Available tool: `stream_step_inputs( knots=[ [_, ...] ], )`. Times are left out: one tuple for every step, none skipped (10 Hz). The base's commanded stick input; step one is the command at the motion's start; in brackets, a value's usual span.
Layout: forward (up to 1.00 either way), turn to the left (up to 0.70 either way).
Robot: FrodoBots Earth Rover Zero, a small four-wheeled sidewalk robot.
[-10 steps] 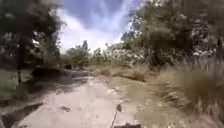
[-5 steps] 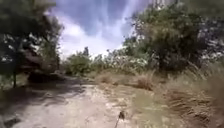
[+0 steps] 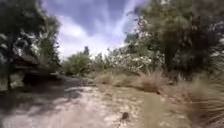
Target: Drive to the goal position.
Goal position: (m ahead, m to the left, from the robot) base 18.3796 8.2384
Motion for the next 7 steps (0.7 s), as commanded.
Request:
stream_step_inputs(
  knots=[
    [1.00,0.00],
    [1.00,0.00],
    [1.00,0.00],
    [1.00,0.00],
    [1.00,0.00],
    [1.00,0.24],
    [1.00,0.38]
  ],
)
